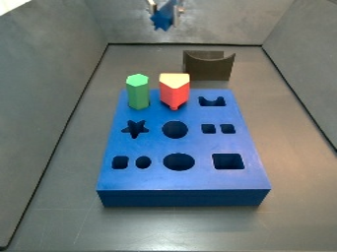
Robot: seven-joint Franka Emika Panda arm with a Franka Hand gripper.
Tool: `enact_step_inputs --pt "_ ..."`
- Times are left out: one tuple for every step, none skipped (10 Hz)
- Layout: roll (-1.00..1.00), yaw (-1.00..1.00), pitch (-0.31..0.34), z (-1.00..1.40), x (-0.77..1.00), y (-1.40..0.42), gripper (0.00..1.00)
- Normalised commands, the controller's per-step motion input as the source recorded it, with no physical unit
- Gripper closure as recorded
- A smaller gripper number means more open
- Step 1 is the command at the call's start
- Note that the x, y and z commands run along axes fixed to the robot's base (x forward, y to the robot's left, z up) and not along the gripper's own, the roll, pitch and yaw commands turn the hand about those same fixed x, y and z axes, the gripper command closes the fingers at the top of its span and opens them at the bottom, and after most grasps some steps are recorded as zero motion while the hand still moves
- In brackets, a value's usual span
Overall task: Pick up the star object. Move up. Place the star object on the fixture. Regrasp the star object. Move to above the board. Insert the star object.
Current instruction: Place the star object on the fixture.
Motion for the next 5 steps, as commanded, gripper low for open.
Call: enact_step_inputs --pt "-0.03 1.0 -0.003 -0.13 1.0 -0.14 1.0" --pt "-0.03 0.86 0.002 -0.13 1.0 -0.13 1.0" --pt "-0.03 0.45 0.017 -0.11 1.0 -0.1 1.0" --pt "-0.03 0.31 0.023 -0.1 1.0 -0.09 1.0" --pt "-1.0 0.1 0.03 0.56 1.0 0.51 1.0"
